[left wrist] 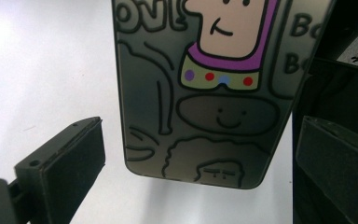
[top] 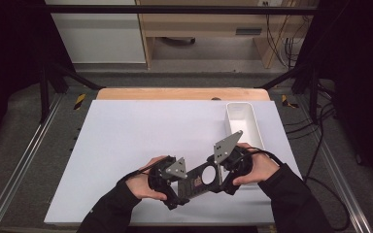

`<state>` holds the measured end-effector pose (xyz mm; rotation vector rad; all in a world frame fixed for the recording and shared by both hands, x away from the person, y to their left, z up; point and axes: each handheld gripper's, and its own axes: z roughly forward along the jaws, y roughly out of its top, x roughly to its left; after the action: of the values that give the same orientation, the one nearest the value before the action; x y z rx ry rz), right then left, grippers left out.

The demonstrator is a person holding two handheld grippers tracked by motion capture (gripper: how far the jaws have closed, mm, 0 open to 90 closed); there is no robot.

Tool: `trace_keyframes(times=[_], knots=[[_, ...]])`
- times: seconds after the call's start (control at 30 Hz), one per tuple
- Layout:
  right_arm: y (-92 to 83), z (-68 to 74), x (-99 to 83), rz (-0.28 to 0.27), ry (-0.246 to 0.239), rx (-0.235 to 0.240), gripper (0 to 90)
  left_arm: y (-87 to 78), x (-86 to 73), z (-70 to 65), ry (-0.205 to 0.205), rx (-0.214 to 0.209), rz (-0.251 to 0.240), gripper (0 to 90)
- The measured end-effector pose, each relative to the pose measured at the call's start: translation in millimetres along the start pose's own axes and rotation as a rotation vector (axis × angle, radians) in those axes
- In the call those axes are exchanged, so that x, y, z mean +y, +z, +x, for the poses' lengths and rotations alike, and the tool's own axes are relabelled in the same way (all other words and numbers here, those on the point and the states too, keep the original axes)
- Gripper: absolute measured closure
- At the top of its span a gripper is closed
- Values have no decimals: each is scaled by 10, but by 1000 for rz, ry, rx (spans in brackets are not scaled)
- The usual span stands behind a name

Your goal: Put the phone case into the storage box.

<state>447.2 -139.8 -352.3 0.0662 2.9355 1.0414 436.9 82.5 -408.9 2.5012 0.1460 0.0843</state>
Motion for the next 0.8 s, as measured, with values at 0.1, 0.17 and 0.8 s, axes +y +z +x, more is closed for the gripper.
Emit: trace_keyframes(times=[0.1, 0.17, 0.8], knots=[[-7, -2, 24, 15, -2, 1, 122, 10, 33, 1, 5, -4, 8, 6], [-13, -2, 42, 23, -2, 0, 122, 21, 57, 0, 9, -5, 12, 6], [-20, -4, 227, 112, -26, 2, 122, 147, 204, 1, 23, -20, 69, 1]])
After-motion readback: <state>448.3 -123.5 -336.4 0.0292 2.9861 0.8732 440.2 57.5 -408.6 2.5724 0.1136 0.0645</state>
